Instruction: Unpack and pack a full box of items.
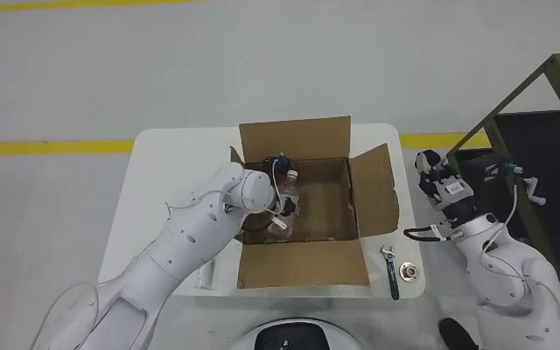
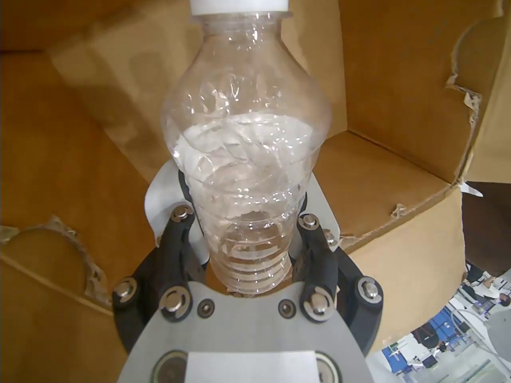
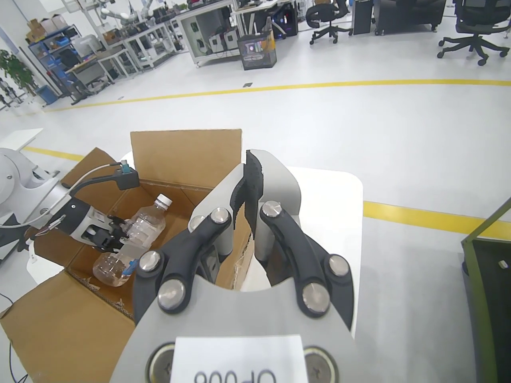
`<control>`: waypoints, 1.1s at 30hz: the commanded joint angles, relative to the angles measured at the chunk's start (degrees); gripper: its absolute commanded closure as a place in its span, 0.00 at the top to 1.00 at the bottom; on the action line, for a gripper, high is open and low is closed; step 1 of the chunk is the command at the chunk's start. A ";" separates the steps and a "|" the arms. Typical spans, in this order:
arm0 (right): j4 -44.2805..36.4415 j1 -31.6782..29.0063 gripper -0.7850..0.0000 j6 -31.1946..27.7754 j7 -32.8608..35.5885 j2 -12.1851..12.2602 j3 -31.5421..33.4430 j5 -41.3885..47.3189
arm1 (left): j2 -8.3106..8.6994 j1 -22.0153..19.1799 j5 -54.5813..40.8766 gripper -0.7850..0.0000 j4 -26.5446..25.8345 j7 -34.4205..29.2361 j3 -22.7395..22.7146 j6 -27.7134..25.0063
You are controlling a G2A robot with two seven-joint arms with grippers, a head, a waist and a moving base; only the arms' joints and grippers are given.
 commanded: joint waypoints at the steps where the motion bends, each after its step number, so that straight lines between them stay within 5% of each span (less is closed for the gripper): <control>1: 0.02 0.01 0.00 -0.03 -0.08 0.02 -0.03 0.10 | -0.27 -0.35 0.35 0.00 0.91 0.01 0.19 0.45; 33: 0.64 -0.49 0.00 -0.12 -0.01 0.36 0.15 1.47 | -3.15 1.96 4.47 0.00 7.63 3.54 1.80 5.41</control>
